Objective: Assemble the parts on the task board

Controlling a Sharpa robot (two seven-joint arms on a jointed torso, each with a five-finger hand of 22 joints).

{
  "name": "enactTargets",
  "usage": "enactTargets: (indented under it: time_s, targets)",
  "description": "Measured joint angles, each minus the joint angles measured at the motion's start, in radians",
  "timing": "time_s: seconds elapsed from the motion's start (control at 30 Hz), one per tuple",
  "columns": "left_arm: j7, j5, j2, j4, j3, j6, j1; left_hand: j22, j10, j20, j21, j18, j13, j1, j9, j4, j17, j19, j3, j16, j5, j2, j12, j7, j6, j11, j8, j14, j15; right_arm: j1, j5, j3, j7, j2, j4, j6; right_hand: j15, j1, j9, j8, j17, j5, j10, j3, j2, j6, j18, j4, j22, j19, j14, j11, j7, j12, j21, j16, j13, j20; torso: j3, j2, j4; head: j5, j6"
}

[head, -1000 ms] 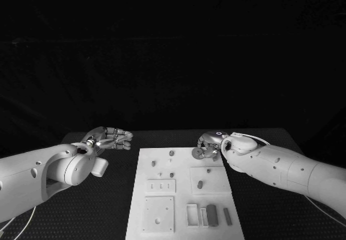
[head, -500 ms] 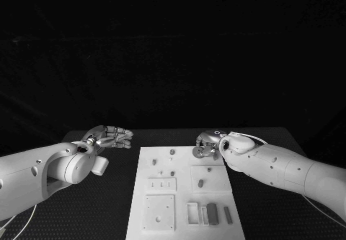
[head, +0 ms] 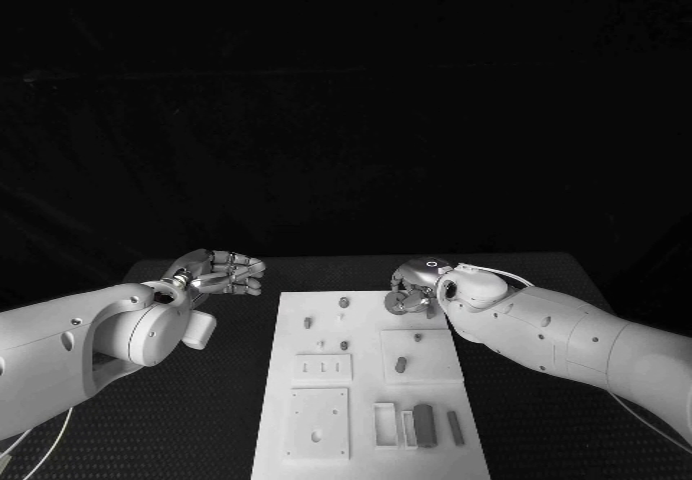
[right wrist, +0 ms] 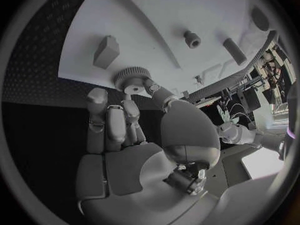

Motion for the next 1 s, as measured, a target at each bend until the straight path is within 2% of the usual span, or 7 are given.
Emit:
enactTargets:
  time_s: [0.1,0.3,0.43,0.6,0.77,1.0]
  targets:
    - [0.0,0.0,-0.001,0.001,0.0,0.0,0.0,0.0,0.0,0.0,0.0,0.0,0.0,0.0,0.0,0.0,0.001,0.0,0.0,0.0,0.0,0.0,0.0,0.0,0.0,0.0,0.0,0.0,0.0,0.0,-0.006,0.0,-0.001,0.0,0.002,0.0,0.0,0.0,0.0,0.0,-0.003,0.0,0.0,0.0,0.0,-0.001,0.0,0.0,0.0,0.0,0.0,0.0,0.001,0.0,0.0,0.0,-0.005,0.0,0.0001,0.0,0.0,-0.001,0.0]
    - [0.0,0.0,-0.003,0.001,0.0,0.0,0.0,0.0,0.0,0.0,0.0,0.0,0.0,0.0,-0.001,0.0,0.001,0.0,0.0,0.0,0.0,0.0,0.0,0.0,0.0,0.0,0.0,0.0,0.0,0.0,-0.015,0.0,-0.003,-0.001,0.004,0.0,0.0,-0.017,-0.006,-0.017,-0.01,0.0,-0.012,0.006,-0.021,-0.018,0.0,0.006,0.0,0.0,0.0,0.011,0.018,-0.013,0.0,0.0,-0.016,0.0,0.0012,0.0,-0.0002,-0.001,0.0]
    - [-0.001,-0.001,-0.004,0.002,0.0,0.001,0.0,0.0,0.0,0.0,0.0,0.0,0.0,0.0,-0.001,0.0,0.001,0.0,0.0,0.0,0.0,0.0,0.0,0.0,0.0,0.0,0.0,0.0,0.0,0.0,-0.015,0.0,-0.002,-0.003,0.007,0.0,0.006,-0.017,-0.006,-0.021,-0.016,0.0,-0.029,0.011,-0.037,-0.026,0.0,0.011,0.0,-0.001,-0.006,0.011,0.026,-0.02,0.0,0.0,-0.023,0.002,0.0012,0.0,-0.0001,0.0,-0.001]
    - [-0.001,-0.001,-0.007,0.002,0.0,0.001,0.0,0.0,0.0,0.0,0.0,0.0,0.0,0.0,-0.001,0.0,0.002,0.0,0.0,0.0,0.0,0.0,0.0,0.0,0.0,0.0,0.0,0.0,0.0,-0.001,-0.014,0.0,-0.001,-0.008,0.012,0.0,0.009,-0.011,-0.006,-0.029,-0.022,0.0,-0.044,0.015,-0.044,-0.033,0.0,0.015,0.0,-0.003,-0.01,0.015,0.033,-0.027,0.0,0.0,-0.029,0.004,0.0011,0.0,0.0,0.0,-0.002]
    - [-0.001,-0.001,-0.008,0.002,0.0,0.002,0.0,0.0,0.0,0.0,0.0,-0.001,0.0,0.0,-0.001,0.0,0.002,0.0,0.0,0.0,0.0,0.0,0.0,0.0,0.0,0.0,0.0,0.0,0.0,-0.002,-0.013,0.0,0.0,-0.011,0.014,-0.004,0.013,-0.013,-0.006,-0.032,-0.025,0.0,-0.047,0.018,-0.054,-0.036,0.0,0.018,0.0,-0.004,-0.013,0.018,0.036,-0.027,0.0,0.0,-0.031,0.004,0.0007,0.0,0.0004,-0.001,-0.002]
    - [-0.001,-0.002,-0.009,0.003,0.0,0.002,0.0,0.0,0.0,0.0,0.0,-0.001,0.0,0.0,-0.001,0.0,0.003,0.0,0.0,-0.004,0.0,0.0,0.0,0.0,0.0,0.0,0.0,0.0,0.0,-0.004,-0.012,0.0,0.0,-0.013,0.015,-0.007,0.013,-0.013,-0.013,-0.032,-0.025,0.0,-0.05,0.021,-0.054,-0.037,0.0,0.021,0.0,-0.005,-0.014,0.022,0.037,-0.027,0.0,0.0,-0.032,0.005,0.0001,0.0,0.0011,-0.001,-0.001]
